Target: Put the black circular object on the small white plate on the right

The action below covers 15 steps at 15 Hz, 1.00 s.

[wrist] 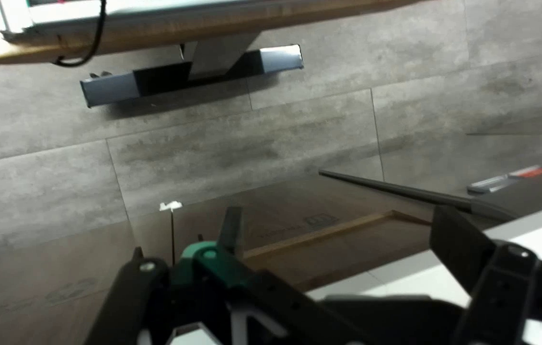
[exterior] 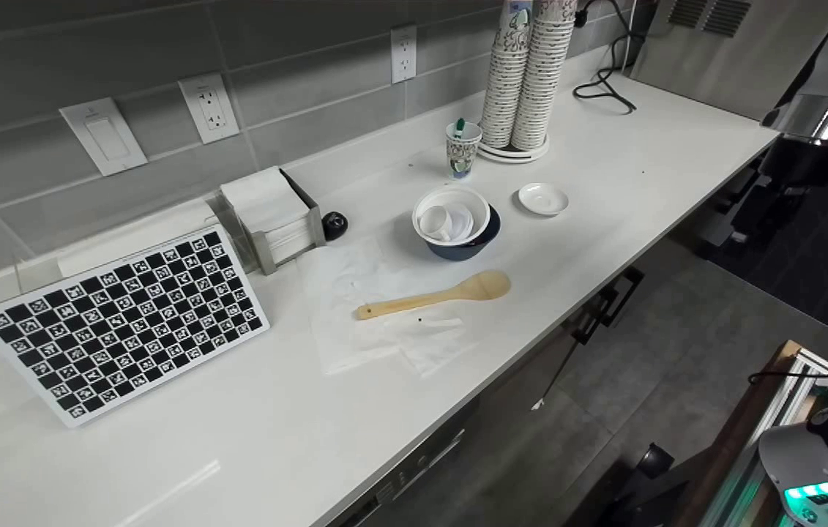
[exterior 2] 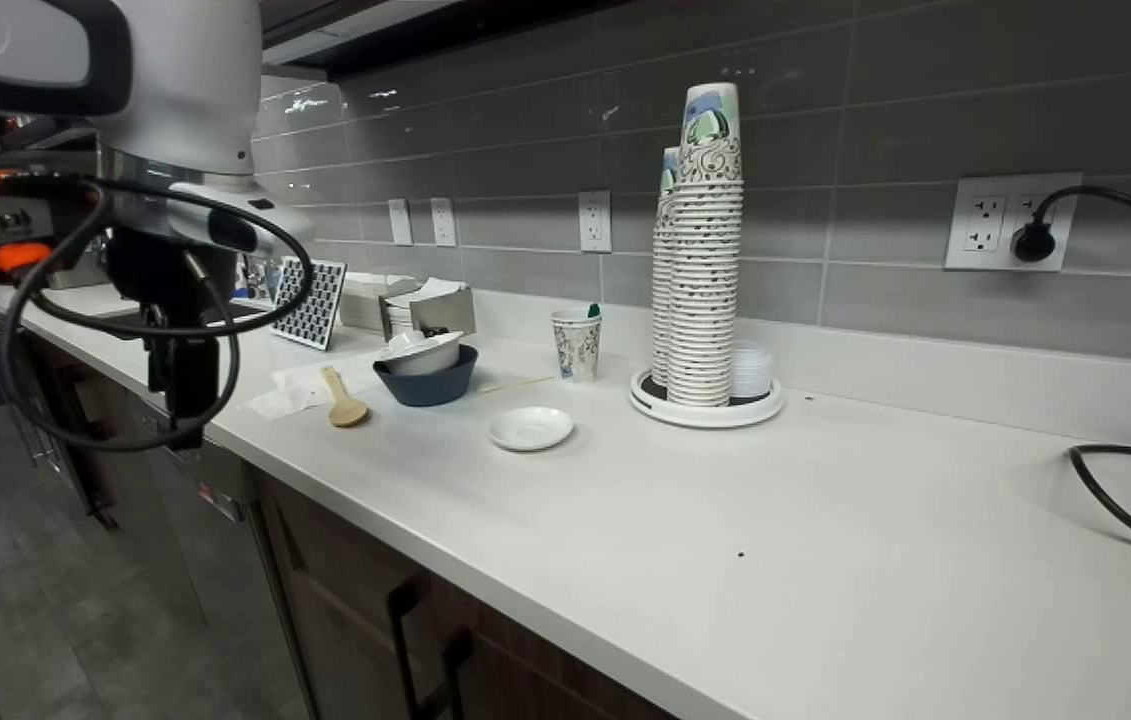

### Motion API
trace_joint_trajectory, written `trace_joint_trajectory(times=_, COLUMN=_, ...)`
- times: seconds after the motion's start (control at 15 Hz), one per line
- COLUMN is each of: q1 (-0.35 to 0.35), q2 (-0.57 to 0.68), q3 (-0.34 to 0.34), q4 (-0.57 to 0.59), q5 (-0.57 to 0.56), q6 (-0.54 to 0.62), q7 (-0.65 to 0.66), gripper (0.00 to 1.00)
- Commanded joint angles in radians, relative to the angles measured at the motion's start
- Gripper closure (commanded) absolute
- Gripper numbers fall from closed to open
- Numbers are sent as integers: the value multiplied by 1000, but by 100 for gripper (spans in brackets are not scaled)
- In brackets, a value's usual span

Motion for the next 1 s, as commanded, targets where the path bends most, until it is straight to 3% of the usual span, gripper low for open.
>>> trace_joint_trajectory(times=0.0, q1=71, q2=97, q3=-5, q4=86, q5=187, q6=138, q7=-40, gripper=0)
trace_joint_trajectory(times=0.2, q1=197, q2=193, q3=28, q4=197, q5=348, q6=246, q7=-128, gripper=0)
trace_joint_trajectory(times=0.4, q1=286, q2=332, q3=77, q4=333, q5=397, q6=304, q7=-193, gripper=0)
trace_joint_trajectory(times=0.67, q1=315, q2=530, q3=183, q4=530, q5=339, q6=409, q7=-206, gripper=0)
trace_joint_trajectory(times=0.93, q1=300, q2=732, q3=286, q4=724, q5=249, q6=619, q7=-158, gripper=0)
